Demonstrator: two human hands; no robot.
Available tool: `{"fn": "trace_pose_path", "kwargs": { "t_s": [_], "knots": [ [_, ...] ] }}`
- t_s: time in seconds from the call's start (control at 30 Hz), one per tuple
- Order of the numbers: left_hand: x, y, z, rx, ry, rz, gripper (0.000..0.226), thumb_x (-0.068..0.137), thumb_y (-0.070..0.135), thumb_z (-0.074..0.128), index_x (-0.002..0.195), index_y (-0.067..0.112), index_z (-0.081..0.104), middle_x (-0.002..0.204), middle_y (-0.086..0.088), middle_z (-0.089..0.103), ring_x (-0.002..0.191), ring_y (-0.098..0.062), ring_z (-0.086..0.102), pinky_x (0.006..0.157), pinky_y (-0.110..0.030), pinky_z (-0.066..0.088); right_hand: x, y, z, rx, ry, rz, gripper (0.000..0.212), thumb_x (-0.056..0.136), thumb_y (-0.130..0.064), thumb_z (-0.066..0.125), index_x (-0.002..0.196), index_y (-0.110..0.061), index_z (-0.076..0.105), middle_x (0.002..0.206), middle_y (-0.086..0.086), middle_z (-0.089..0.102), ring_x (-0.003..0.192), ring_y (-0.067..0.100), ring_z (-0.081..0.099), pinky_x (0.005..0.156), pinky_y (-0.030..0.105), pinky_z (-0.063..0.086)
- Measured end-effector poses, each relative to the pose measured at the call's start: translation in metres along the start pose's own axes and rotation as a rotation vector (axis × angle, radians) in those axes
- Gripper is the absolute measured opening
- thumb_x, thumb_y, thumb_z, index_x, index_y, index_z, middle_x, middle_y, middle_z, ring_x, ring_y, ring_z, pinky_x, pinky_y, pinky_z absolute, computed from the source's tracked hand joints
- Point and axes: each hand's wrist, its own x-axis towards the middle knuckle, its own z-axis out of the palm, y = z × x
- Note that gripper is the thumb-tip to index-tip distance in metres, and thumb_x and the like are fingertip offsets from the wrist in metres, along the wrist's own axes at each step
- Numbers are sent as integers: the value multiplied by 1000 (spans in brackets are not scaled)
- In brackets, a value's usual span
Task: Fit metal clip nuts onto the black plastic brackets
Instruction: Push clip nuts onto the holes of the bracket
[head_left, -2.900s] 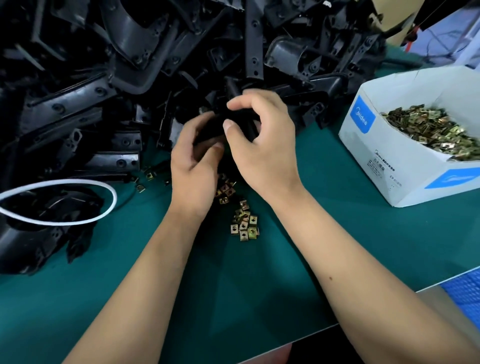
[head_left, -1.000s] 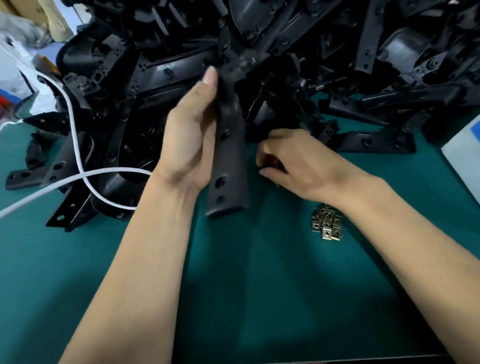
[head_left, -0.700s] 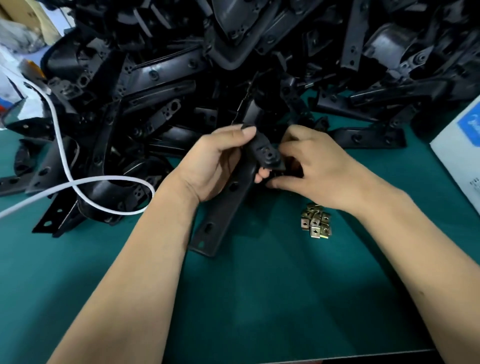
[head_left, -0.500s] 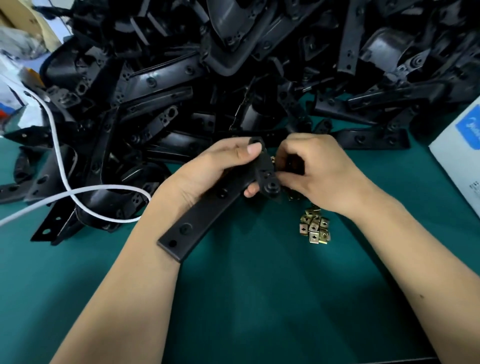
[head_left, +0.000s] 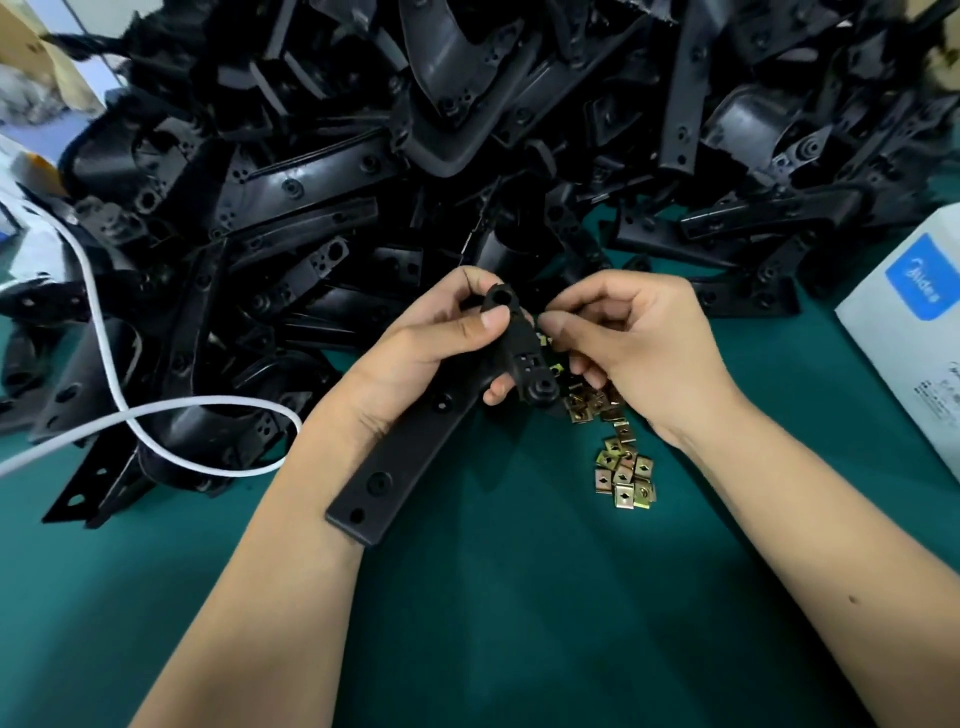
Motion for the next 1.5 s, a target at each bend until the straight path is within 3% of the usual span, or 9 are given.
{"fn": "trace_pose_path", "kwargs": {
  "t_s": [0.17,0.3,0.5,0.7,0.8,0.9,1.1,1.27,1.5],
  "knots": [
    [1,0,1,27,27,5,19,100,4,46,118,4,41,82,-15,64,54,-24,50,57,-35,42,2,-2,-1,265,4,68,16,96,1,68,104,-10,78,89,14,77,76,21,74,66,24,59],
    [1,-1,0,-2,29,14,20,100,3,49,118,5,42,91,-22,61,56,-25,49,58,-35,43,3,-3,-3,294,-42,100,33,97,16,56,118,-3,73,101,17,77,94,29,77,83,29,62],
    [3,-4,-2,-21,7,-3,6,97,7,49,102,8,46,99,-29,52,58,-26,51,59,-36,43,1,-6,1,234,-55,85,36,96,18,57,115,-8,73,95,14,79,88,27,78,79,28,62],
    [5,-6,-3,49,-10,15,18,97,7,50,113,6,44,98,-31,52,60,-27,51,58,-33,45,-1,-9,-3,199,-14,62,26,95,10,63,106,-10,76,92,12,79,84,26,79,71,28,62],
    [6,-5,-3,116,-41,23,21,97,6,51,117,6,44,84,-25,59,59,-27,52,62,-35,46,-1,-9,-2,190,4,71,14,98,4,64,104,-7,70,93,10,80,84,27,79,69,33,63],
    [6,-6,-2,148,-42,32,24,97,3,54,119,7,45,84,-22,62,60,-28,55,63,-34,49,-1,-10,-1,247,-1,104,7,100,-1,63,103,-6,65,94,10,80,88,26,79,71,35,64],
    [9,-10,-2,141,30,66,27,95,4,60,120,8,51,88,-22,64,63,-28,59,61,-31,54,-2,-14,0,344,4,169,12,89,-5,76,87,-16,79,94,8,78,87,21,75,79,34,62],
    [8,-11,-2,130,23,90,26,96,4,59,121,9,51,89,-15,69,65,-26,64,62,-30,55,-2,-17,0,507,23,221,5,79,-14,80,81,-16,83,82,4,76,72,12,69,63,20,55],
    [7,-10,-2,150,16,90,29,98,4,59,124,7,48,90,-16,68,66,-27,62,64,-32,55,-6,-18,7,532,30,177,15,88,-4,74,79,-13,83,81,8,78,70,17,74,65,20,57]
  ]
}}
